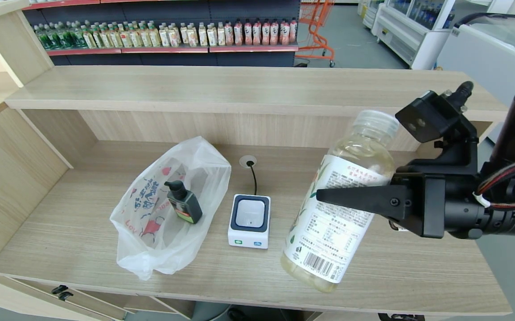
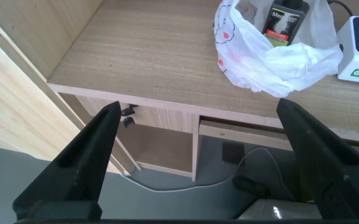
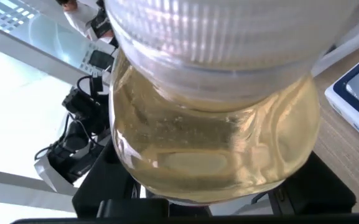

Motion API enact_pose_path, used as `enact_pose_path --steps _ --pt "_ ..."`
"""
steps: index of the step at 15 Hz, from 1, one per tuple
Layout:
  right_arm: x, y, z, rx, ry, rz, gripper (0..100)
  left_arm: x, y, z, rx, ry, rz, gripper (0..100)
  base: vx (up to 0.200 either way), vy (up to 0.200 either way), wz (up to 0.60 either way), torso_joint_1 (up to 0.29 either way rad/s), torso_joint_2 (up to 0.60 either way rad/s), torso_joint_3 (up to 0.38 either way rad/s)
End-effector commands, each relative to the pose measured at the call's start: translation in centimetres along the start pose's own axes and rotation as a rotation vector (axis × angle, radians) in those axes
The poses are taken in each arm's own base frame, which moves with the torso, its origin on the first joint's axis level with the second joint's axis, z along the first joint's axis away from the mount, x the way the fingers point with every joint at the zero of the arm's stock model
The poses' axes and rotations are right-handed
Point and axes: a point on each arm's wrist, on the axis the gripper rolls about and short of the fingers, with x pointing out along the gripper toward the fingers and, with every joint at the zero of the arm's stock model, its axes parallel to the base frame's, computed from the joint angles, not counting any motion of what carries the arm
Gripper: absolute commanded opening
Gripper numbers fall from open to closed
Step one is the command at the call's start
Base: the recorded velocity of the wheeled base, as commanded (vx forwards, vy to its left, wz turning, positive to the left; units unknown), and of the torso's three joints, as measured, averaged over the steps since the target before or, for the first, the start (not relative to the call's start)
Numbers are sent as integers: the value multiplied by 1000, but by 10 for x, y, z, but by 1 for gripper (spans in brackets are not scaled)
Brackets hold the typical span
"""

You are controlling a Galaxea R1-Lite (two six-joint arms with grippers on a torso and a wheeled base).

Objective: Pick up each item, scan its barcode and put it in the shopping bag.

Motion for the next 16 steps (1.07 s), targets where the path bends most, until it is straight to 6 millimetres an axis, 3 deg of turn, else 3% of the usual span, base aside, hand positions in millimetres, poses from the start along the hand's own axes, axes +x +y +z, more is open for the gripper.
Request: enact_pose_path --steps 1,5,7,10,12,13,16 --pt "1 0 0 -3 0 2 0 0 0 0 0 0 1 100 0 0 0 0 0 0" --pt "-1 0 0 -27 -3 -3 0 0 0 0 0 0 1 100 0 0 0 0 0 0" --pt "-8 -7 -2 -152 -7 -41 0 0 0 0 0 0 1 100 0 0 0 0 0 0" --pt "-35 -41 0 -614 15 -242 0 0 0 0 0 0 1 100 0 0 0 0 0 0" --pt "-59 -62 3 -975 107 -516 0 0 0 0 0 0 -1 100 0 0 0 0 0 0" --pt "-70 -66 2 -1062 146 -576 0 0 0 0 0 -1 1 100 0 0 0 0 0 0" --pt "-78 -69 3 -1204 194 -613 0 0 0 0 0 0 -1 100 0 0 0 0 0 0"
